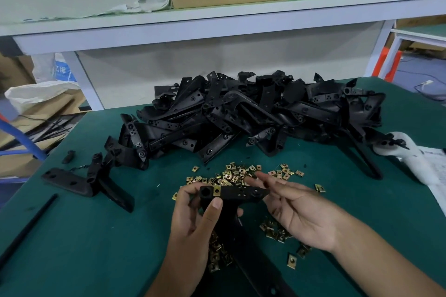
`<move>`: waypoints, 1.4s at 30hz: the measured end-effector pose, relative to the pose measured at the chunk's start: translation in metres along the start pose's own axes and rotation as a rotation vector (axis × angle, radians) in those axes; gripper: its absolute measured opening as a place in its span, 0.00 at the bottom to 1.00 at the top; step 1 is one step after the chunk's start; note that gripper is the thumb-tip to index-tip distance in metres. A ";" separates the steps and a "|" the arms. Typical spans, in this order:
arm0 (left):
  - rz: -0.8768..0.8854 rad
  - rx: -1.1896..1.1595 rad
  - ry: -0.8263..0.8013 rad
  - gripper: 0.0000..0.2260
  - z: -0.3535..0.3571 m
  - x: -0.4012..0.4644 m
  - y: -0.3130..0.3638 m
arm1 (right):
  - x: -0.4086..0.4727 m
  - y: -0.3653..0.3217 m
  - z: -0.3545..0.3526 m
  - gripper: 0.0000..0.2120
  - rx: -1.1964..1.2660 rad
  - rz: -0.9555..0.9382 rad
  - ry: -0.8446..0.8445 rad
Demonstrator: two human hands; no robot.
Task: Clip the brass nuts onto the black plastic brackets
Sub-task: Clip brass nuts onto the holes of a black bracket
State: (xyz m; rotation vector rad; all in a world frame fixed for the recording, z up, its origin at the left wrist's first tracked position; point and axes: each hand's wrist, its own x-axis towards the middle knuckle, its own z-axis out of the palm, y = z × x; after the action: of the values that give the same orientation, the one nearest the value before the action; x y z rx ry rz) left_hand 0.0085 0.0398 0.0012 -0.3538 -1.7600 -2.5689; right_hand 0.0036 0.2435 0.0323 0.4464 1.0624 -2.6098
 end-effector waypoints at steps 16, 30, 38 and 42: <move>-0.010 0.129 -0.091 0.21 -0.001 -0.002 0.000 | -0.007 0.002 0.003 0.11 -0.385 -0.134 -0.102; 0.061 0.338 -0.075 0.19 0.004 -0.004 0.007 | -0.012 0.005 0.007 0.05 -0.386 -0.192 -0.223; 0.079 0.347 -0.096 0.18 0.005 -0.005 0.008 | -0.014 0.004 0.005 0.08 -0.490 -0.264 -0.258; 0.082 0.344 -0.098 0.19 0.005 -0.006 0.007 | -0.014 0.004 0.004 0.08 -0.513 -0.263 -0.261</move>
State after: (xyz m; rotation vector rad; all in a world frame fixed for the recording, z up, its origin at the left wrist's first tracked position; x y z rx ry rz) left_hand 0.0159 0.0412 0.0088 -0.5340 -2.1218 -2.1727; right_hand 0.0175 0.2399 0.0378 -0.1567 1.7095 -2.3738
